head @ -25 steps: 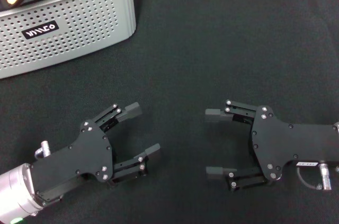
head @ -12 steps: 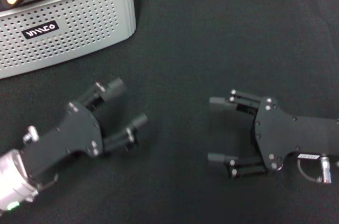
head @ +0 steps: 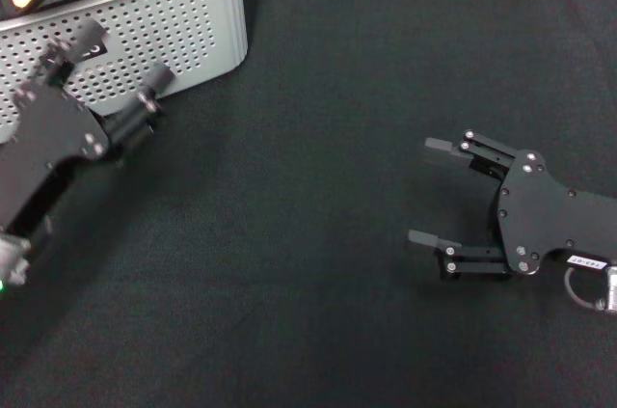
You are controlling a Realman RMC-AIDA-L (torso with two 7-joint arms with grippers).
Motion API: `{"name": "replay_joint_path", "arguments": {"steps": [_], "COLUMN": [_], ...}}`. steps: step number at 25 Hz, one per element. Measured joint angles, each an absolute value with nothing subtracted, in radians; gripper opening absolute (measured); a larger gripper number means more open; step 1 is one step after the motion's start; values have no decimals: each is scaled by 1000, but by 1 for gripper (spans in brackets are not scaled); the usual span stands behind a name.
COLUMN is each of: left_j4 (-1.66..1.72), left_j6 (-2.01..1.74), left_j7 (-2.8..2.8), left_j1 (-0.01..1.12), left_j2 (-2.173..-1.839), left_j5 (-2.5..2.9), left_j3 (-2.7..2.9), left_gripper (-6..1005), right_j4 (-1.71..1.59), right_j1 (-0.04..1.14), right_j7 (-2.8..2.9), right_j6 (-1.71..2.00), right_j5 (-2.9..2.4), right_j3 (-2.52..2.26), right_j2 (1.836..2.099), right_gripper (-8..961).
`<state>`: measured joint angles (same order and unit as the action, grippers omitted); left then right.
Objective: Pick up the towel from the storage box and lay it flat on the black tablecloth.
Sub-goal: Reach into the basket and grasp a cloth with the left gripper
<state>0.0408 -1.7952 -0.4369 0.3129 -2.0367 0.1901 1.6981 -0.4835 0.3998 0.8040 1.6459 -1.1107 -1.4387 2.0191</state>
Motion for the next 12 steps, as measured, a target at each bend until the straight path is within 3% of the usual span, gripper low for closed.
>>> {"name": "replay_joint_path", "arguments": {"steps": [12], "left_j4": [79], "left_j6": [-1730], "left_j7": [-172], "left_j1": [351], "left_j2": [-2039], "left_j5": [52], "left_j3": [1697], "left_gripper": [819], "right_j4": [-477], "right_j1": [397], "right_j7": [797], "right_j6": [1645], "right_j5": [-1111], "right_j3": [-1405], "right_j2": [2017], "right_gripper": [890]}}
